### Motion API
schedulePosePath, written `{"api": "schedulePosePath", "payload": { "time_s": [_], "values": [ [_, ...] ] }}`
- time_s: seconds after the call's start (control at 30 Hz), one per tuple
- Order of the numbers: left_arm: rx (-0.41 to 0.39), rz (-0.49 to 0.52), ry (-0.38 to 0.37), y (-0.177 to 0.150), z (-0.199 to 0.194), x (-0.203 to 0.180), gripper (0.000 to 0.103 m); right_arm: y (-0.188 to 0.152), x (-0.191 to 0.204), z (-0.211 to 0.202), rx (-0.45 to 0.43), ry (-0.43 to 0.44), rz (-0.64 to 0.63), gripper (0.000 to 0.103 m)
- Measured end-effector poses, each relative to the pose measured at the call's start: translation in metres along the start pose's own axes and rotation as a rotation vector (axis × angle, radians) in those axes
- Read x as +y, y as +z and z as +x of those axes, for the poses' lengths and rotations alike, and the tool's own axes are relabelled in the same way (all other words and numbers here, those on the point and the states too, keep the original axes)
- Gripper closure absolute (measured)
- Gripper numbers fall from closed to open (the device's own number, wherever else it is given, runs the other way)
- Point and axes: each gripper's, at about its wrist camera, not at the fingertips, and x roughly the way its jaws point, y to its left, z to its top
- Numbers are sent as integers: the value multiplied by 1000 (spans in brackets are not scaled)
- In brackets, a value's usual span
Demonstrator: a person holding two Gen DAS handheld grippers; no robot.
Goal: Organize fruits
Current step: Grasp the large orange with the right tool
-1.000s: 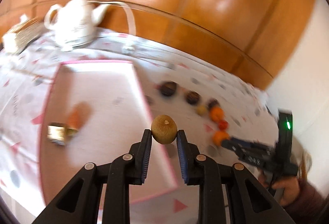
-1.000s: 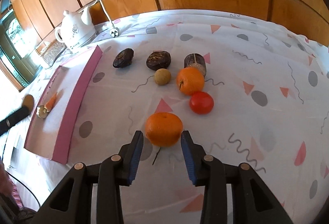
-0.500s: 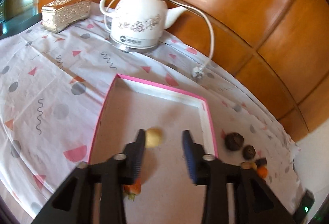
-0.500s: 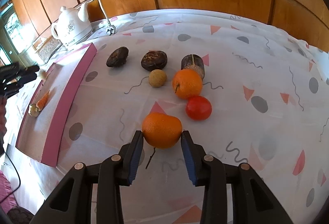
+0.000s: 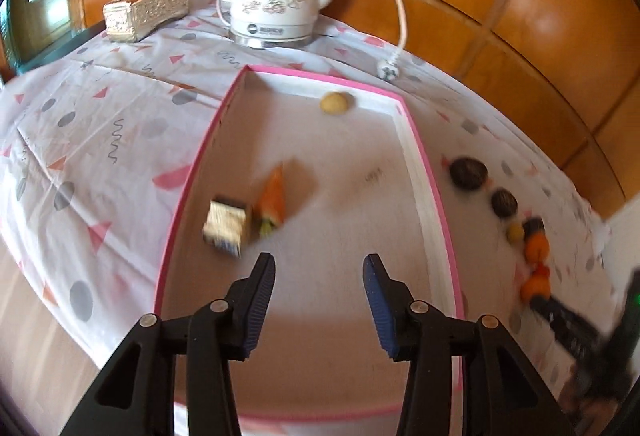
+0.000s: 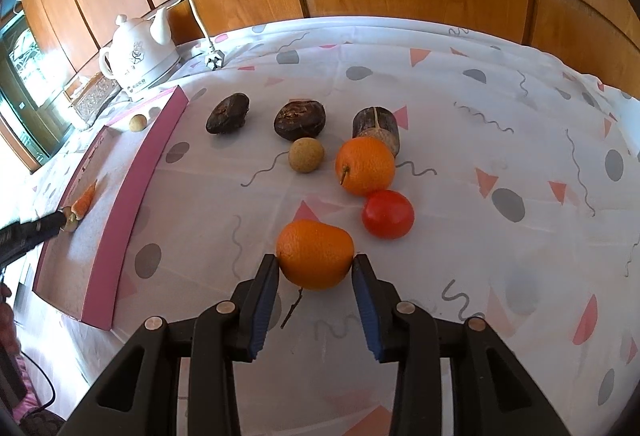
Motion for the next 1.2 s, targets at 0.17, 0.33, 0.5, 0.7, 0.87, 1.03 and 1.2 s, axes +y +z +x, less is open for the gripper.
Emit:
{"api": "schedulePosePath", "payload": {
  "time_s": [0.17, 0.33, 0.5, 0.7, 0.87, 1.03, 1.2],
  "values": [
    [-23, 46, 5, -11, -16, -4, 49, 0, 3, 0, -2, -17, -18, 65],
    [-77, 28, 22, -15, -33, 2, 40, -3, 7, -1, -11, -37, -45, 66],
    [-78, -12, 26, -18, -39, 17, 38, -5, 12, -4, -8, -16, -53, 67],
    [-88, -48, 44, -21, -44, 30, 38, -13, 25, -8, 5, 45, -73, 67],
    [-110, -47, 36, -22, -52, 34, 38, -15, 34, -9, 23, 73, -94, 67],
    [-108, -54, 45, -25, -55, 39, 38, -15, 48, -11, 30, 94, -137, 67],
    [-110, -66, 53, -25, -56, 44, 38, -17, 55, -11, 35, 98, -161, 67]
  ]
}}
